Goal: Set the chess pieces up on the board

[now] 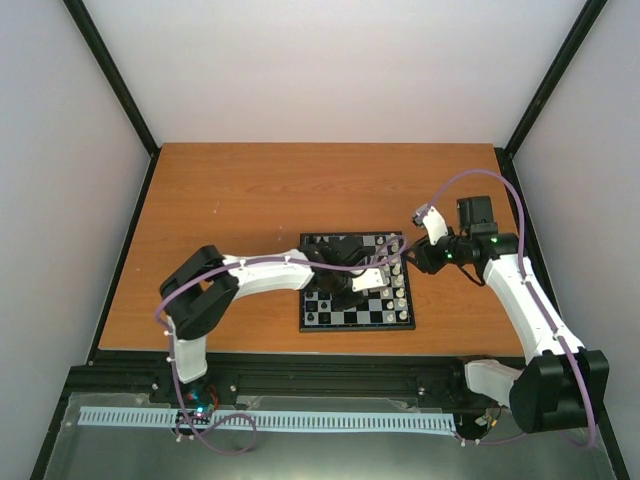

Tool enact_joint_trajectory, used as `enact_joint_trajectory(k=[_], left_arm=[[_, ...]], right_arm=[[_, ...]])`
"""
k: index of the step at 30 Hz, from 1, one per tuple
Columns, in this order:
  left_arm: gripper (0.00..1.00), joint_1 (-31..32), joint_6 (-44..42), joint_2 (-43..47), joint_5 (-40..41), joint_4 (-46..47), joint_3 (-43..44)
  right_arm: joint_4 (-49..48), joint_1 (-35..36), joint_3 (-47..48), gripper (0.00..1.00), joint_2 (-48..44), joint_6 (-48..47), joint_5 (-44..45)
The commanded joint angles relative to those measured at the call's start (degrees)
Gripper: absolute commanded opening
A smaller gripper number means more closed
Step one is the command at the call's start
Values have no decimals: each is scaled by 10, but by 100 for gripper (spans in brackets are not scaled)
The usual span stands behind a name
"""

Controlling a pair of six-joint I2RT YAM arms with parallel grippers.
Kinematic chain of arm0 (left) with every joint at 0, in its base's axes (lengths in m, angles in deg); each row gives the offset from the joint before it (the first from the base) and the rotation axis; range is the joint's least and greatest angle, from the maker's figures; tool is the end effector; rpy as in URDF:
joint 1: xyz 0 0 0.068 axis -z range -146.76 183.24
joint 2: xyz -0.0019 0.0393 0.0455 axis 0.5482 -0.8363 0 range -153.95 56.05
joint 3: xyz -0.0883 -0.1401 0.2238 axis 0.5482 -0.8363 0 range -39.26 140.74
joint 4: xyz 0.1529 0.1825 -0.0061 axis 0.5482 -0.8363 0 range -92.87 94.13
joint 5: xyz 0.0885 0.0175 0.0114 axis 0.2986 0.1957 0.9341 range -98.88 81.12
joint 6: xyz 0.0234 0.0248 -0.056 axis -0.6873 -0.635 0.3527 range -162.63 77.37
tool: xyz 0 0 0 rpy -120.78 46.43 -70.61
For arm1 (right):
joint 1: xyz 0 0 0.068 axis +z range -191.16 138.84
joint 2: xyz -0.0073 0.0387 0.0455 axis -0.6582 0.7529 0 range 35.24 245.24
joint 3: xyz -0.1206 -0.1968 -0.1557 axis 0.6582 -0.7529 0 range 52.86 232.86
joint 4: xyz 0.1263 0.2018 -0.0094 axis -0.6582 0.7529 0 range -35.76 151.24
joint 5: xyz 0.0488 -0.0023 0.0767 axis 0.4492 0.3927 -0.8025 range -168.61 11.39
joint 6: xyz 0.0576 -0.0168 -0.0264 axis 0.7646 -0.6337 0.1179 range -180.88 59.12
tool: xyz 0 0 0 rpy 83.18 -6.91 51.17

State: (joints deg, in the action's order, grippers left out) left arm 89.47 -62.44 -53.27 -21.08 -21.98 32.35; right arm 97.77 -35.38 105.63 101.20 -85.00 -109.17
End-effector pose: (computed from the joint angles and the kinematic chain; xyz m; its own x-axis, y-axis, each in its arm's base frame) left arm 0.1994 -0.3177 0.1693 -0.1765 0.8597 -0.4794 0.9822 0.1855 -0.0290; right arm 0.1994 0.0466 0.2691 -0.6100 -0.4155 -0.6747 -0.6725 0.7218 0.1636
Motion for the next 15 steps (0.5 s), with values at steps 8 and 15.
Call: enact_joint_trajectory(k=[8, 15], left_arm=[[15, 9, 178, 246, 76, 181, -127], [15, 9, 200, 290, 131, 236, -171]], right_arm=[[65, -12, 132, 48, 126, 41, -228], [207, 35, 195, 47, 248, -50, -364]])
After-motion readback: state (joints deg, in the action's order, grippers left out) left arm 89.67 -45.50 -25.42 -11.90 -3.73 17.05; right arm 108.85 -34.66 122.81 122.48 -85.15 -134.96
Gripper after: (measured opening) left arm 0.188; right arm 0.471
